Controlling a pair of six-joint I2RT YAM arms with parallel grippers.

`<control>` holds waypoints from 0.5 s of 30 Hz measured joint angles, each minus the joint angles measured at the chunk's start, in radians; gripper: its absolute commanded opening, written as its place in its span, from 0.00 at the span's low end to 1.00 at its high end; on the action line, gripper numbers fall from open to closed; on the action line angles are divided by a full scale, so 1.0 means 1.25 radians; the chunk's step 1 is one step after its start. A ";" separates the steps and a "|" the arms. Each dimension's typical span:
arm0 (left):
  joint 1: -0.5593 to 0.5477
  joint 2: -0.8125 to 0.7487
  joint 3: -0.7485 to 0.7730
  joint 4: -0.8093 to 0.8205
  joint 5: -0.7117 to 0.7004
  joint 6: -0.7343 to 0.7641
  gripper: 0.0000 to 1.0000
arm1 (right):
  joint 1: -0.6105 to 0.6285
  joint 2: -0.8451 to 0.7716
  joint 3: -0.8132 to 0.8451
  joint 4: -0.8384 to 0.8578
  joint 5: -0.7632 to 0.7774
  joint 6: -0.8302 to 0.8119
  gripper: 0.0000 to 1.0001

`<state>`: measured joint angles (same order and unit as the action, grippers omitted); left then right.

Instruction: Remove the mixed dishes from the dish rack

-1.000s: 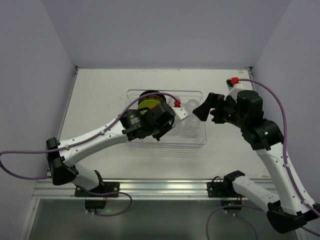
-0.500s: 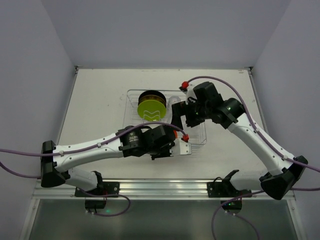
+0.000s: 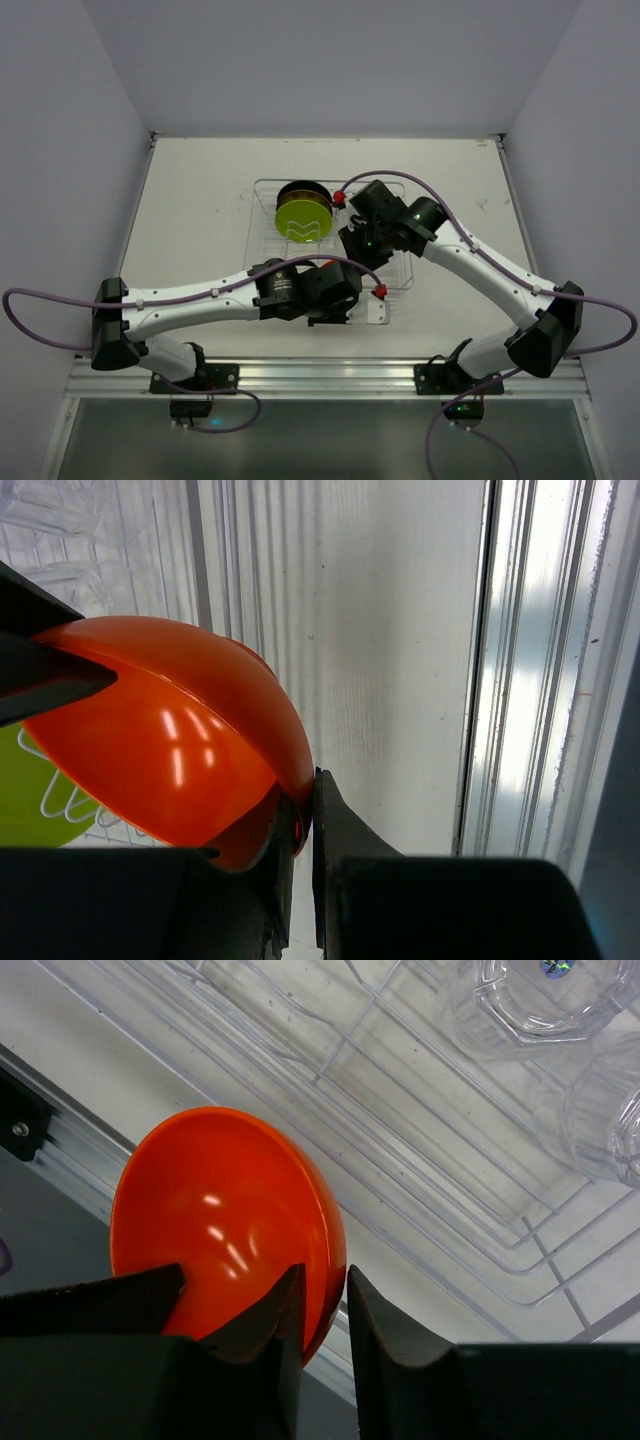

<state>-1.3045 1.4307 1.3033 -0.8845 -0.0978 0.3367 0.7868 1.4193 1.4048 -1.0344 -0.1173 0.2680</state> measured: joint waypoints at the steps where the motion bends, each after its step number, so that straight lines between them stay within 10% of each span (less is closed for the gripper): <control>1: 0.000 0.002 0.000 0.000 0.000 0.001 0.00 | 0.003 0.004 0.000 -0.002 0.003 0.000 0.14; 6: -0.008 -0.002 0.001 0.035 -0.012 0.012 0.22 | 0.007 0.013 0.000 0.001 0.042 0.002 0.00; 8: -0.009 -0.007 -0.002 0.047 -0.042 0.015 0.51 | 0.005 0.011 0.000 0.000 0.050 0.000 0.00; 9: -0.009 -0.014 -0.006 0.053 -0.067 0.013 0.99 | 0.005 0.009 0.000 -0.002 0.053 0.000 0.00; 15: 0.009 -0.068 -0.037 0.106 -0.140 -0.007 1.00 | -0.017 -0.018 -0.002 0.006 0.066 0.008 0.00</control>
<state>-1.2930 1.3460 1.2575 -0.7521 -0.2733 0.3283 0.7654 1.3972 1.4021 -1.0267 -0.0345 0.2779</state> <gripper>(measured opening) 0.995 0.037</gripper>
